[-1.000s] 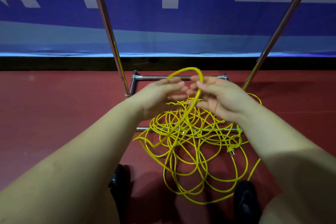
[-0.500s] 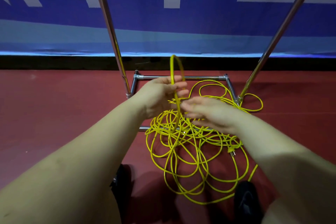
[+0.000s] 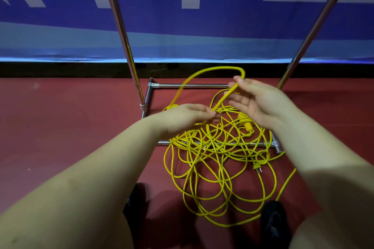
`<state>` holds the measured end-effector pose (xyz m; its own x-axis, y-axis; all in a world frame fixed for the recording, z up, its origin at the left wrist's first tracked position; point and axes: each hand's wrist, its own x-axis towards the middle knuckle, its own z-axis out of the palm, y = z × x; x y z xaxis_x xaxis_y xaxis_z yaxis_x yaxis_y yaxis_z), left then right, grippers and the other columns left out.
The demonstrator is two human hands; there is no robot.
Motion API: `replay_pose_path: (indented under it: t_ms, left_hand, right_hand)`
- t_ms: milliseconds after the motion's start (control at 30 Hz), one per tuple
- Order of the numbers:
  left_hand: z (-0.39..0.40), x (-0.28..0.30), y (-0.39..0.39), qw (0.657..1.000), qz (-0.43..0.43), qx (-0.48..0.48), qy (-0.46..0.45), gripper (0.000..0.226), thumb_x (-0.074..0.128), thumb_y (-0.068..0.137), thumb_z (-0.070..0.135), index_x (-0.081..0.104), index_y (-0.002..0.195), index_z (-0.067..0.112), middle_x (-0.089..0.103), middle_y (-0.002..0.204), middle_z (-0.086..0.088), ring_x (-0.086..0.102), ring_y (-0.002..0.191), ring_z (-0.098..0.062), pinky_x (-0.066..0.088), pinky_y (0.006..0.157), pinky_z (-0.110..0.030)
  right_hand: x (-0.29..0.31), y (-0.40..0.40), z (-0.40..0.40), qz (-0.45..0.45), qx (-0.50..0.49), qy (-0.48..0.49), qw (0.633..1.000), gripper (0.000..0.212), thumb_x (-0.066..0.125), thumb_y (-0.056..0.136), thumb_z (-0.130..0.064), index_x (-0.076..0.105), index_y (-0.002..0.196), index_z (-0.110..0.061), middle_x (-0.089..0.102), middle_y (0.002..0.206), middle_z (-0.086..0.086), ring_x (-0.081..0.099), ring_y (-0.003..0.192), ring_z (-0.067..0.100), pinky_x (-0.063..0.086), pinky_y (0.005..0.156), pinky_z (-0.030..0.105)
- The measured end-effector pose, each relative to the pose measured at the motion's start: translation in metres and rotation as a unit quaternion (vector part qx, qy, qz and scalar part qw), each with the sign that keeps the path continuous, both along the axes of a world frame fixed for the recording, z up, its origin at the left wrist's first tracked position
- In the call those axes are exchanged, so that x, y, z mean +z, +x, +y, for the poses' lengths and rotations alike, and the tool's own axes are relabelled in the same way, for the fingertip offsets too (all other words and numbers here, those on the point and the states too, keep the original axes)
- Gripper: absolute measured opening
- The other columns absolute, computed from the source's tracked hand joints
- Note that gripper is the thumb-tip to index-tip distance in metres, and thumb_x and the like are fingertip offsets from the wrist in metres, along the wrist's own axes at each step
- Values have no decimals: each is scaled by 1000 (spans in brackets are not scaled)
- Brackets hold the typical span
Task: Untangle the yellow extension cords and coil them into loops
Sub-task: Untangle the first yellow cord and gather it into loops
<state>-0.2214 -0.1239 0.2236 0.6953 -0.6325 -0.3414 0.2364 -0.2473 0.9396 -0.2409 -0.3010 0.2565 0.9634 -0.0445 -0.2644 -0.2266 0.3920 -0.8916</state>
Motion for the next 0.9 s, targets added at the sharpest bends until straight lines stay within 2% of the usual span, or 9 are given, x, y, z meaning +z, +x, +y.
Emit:
replay_pose_path:
  t_ms: [100,200,267,367,433,567,667,767,900]
  left_hand:
    - [-3,-1,-1,996,-80,9,27,14,48,97,12,59,103,18,65,90,7,58,86,-5,44,80,-19]
    - [-4,4,1,995,-84,52,-8,20,40,99,8,57,95,18,60,78,3,58,71,-7,46,68,-24]
    - [-1,11,2,993,-67,88,-49,21,38,100,9,57,95,17,60,72,4,61,64,-4,51,63,-25]
    - [3,17,7,984,-23,130,-122,22,37,100,10,58,98,14,62,68,5,64,61,-5,55,56,-26]
    - [6,20,8,976,8,151,-156,22,37,99,10,59,98,14,62,69,3,65,61,-6,55,52,-25]
    - [9,20,11,962,41,183,-199,21,39,99,13,60,101,15,69,77,3,68,67,-7,58,55,-26]
    - [9,17,16,956,66,194,-210,23,37,100,21,58,108,16,70,91,2,68,81,-11,55,73,-26]
    - [10,10,16,979,66,148,-126,28,35,99,32,58,112,20,67,104,2,62,99,-13,45,92,-28]
    - [7,3,6,999,-33,34,-14,26,44,98,23,57,120,17,65,114,0,60,106,-10,43,95,-23]
  right_hand:
    - [0,1,-4,10,-36,43,998,10,48,94,-15,54,86,-16,71,64,-7,68,56,8,56,54,21]
    - [-3,2,-2,6,-7,30,1000,7,49,93,-19,55,91,-17,72,80,0,71,70,10,58,66,26]
    - [-9,-2,1,11,84,-61,995,15,55,89,-22,57,103,-21,69,104,3,67,96,12,53,80,30]
    - [-27,-12,11,2,281,-264,923,41,65,80,-13,55,119,-22,63,117,-4,54,117,8,48,86,20]
    - [-37,-17,21,-6,328,-285,900,40,63,82,1,53,118,-15,62,113,2,58,108,11,48,88,16]
    - [-36,-15,27,-56,255,-331,907,17,58,87,0,58,97,-13,65,101,9,60,82,6,46,78,12]
    - [-24,-12,22,-63,193,-292,935,12,55,91,-9,57,89,-20,70,85,2,63,65,2,48,69,14]
    - [-15,-6,11,-23,82,-162,983,9,50,94,-17,56,90,-22,71,74,-7,67,61,4,52,69,22]
    - [-8,-1,0,21,-23,14,999,9,47,95,-17,52,87,-18,72,66,-6,69,58,10,57,58,21]
